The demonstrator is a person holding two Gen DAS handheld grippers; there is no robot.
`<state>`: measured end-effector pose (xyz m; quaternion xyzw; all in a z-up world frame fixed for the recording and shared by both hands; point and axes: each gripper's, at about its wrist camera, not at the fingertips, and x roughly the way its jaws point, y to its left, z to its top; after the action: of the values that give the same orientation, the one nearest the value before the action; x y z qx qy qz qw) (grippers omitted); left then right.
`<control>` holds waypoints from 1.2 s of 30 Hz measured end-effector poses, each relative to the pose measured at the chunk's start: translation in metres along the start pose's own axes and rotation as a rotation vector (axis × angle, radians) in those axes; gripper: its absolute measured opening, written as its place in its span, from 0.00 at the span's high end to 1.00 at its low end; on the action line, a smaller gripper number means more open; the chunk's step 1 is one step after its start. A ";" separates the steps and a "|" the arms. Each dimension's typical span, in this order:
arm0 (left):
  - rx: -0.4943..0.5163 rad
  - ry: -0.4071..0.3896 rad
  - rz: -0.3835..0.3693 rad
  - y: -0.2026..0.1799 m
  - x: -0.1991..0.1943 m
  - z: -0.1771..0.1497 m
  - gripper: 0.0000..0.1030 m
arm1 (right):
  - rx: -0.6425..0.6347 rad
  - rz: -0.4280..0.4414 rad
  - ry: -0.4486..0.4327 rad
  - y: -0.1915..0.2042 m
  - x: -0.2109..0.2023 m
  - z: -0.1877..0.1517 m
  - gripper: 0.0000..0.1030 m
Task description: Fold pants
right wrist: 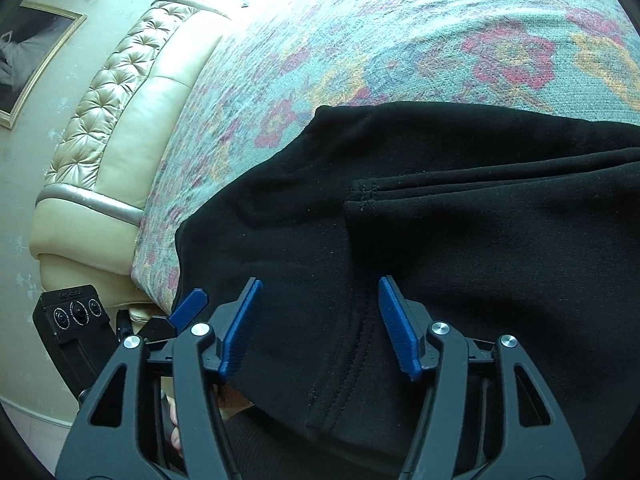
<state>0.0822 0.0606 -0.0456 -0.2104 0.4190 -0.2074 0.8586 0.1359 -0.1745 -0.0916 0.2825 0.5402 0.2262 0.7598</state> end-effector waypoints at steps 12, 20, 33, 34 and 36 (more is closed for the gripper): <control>-0.012 -0.003 0.011 0.008 -0.001 0.001 0.05 | 0.105 0.246 -0.010 -0.025 -0.019 -0.028 0.40; -0.046 0.015 -0.105 0.032 -0.020 0.009 0.05 | 0.076 0.347 -0.035 -0.015 -0.018 -0.031 0.40; -0.235 -0.044 -0.154 0.201 -0.104 0.054 0.05 | 0.039 0.378 -0.013 -0.019 -0.042 -0.065 0.40; -0.251 -0.029 -0.154 0.214 -0.100 0.055 0.05 | 0.043 0.376 0.002 -0.017 -0.039 -0.067 0.39; -0.282 0.013 -0.195 0.232 -0.090 0.056 0.05 | 0.046 0.369 0.008 -0.017 -0.037 -0.069 0.39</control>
<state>0.1186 0.3107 -0.0818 -0.3670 0.4270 -0.2301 0.7937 0.0597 -0.1986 -0.0952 0.3932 0.4872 0.3502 0.6967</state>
